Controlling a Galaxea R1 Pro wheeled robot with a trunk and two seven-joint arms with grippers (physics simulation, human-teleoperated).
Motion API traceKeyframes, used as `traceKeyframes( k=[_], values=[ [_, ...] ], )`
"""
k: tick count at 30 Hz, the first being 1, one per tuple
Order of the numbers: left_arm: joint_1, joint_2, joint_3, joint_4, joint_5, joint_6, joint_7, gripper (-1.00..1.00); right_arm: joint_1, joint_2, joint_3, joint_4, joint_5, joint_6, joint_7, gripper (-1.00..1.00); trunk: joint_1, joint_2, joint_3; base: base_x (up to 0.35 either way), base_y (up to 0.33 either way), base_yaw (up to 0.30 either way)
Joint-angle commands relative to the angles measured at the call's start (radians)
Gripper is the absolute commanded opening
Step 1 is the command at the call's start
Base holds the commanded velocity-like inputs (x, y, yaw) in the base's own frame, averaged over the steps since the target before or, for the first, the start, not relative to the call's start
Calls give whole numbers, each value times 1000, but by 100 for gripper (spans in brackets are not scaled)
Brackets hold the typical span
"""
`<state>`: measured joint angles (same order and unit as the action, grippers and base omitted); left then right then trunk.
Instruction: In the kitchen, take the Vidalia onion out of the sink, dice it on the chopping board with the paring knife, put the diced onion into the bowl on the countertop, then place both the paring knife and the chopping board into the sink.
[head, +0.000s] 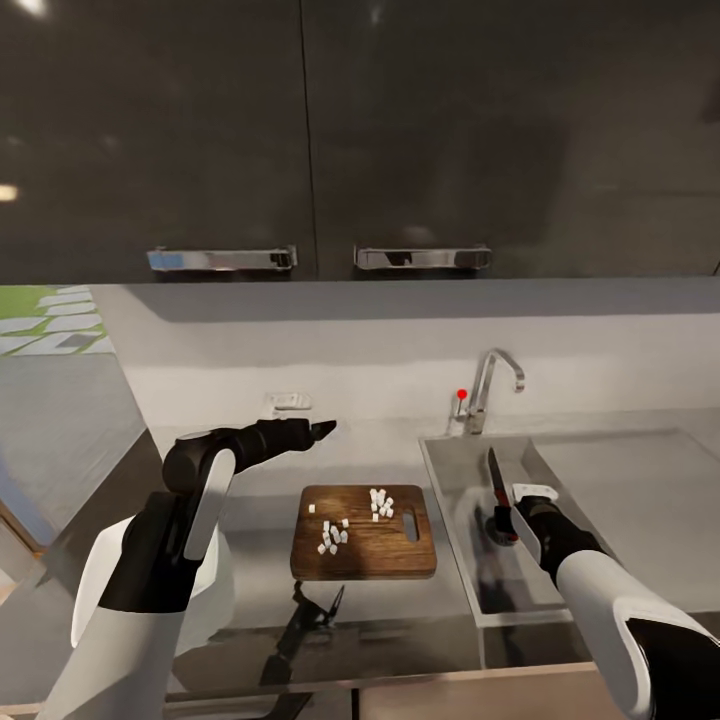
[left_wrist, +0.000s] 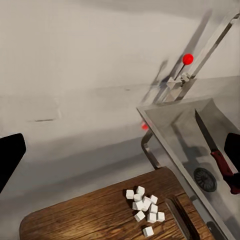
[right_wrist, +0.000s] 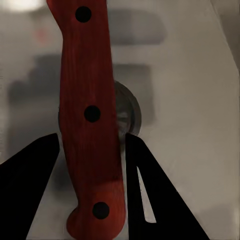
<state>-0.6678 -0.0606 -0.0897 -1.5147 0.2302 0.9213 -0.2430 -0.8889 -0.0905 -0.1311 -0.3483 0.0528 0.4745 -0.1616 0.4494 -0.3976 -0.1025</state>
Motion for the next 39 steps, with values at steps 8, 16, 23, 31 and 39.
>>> traceKeyframes(
  k=[8, 16, 23, 31, 39],
  values=[
    [-1, -1, 1, -1, -2, 5, -4, 100, -1, 6, -5, -1, 6, 6, -1, -100, 1, -2, -13, 2, 0, 0],
    [-1, 0, 2, -1, -2, 5, -4, 100, -1, 7, -5, -1, 7, 8, -1, -100, 1, -2, -26, 0, 0, 0],
    [-1, -1, 1, -1, -2, 5, -4, 100, -1, 6, -7, -1, 6, 9, -1, -100, 1, -2, -37, 0, 0, 0],
    [-1, -1, 1, -1, -2, 5, -4, 100, -1, 6, -9, -2, 7, 13, -2, -100, 1, -2, -44, 0, 0, 0],
    [-1, -1, -1, -1, -2, 5, -4, 100, -1, 6, -9, -84, 7, 238, -5, -100, 1, -2, -44, 0, 0, 0]
  ],
)
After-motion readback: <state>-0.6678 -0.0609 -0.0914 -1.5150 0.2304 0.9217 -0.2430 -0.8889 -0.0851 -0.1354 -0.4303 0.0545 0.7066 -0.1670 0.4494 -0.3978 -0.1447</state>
